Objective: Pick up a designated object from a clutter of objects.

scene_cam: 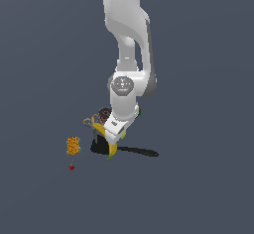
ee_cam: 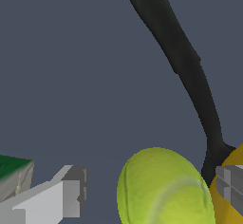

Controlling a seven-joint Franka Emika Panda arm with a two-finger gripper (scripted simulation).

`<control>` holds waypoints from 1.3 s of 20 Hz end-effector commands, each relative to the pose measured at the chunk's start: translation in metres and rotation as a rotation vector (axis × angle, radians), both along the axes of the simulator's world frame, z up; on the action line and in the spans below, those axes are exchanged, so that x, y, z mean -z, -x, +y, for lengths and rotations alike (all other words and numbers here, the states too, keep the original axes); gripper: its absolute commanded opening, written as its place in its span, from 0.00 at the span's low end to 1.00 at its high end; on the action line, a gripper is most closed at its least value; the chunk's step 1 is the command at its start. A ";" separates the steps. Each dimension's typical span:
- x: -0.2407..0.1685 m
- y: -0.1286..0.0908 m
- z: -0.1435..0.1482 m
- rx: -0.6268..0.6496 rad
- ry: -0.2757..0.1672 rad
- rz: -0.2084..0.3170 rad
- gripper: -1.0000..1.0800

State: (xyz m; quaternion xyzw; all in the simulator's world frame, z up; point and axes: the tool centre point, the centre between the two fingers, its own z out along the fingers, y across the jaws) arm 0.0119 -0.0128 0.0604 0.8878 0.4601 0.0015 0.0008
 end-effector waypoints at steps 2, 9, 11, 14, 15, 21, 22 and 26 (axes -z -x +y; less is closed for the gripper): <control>0.014 0.001 0.000 -0.001 0.000 0.003 0.96; 0.019 0.001 0.000 -0.001 0.000 0.003 0.00; 0.019 0.001 0.000 -0.001 0.000 0.003 0.00; 0.019 0.001 0.000 -0.001 0.000 0.003 0.00; 0.019 0.001 0.000 -0.001 0.000 0.003 0.00; 0.010 -0.003 0.003 -0.005 -0.001 -0.006 0.00; 0.008 -0.003 0.003 -0.005 -0.001 -0.006 0.00; -0.008 -0.004 0.003 -0.005 -0.001 -0.005 0.00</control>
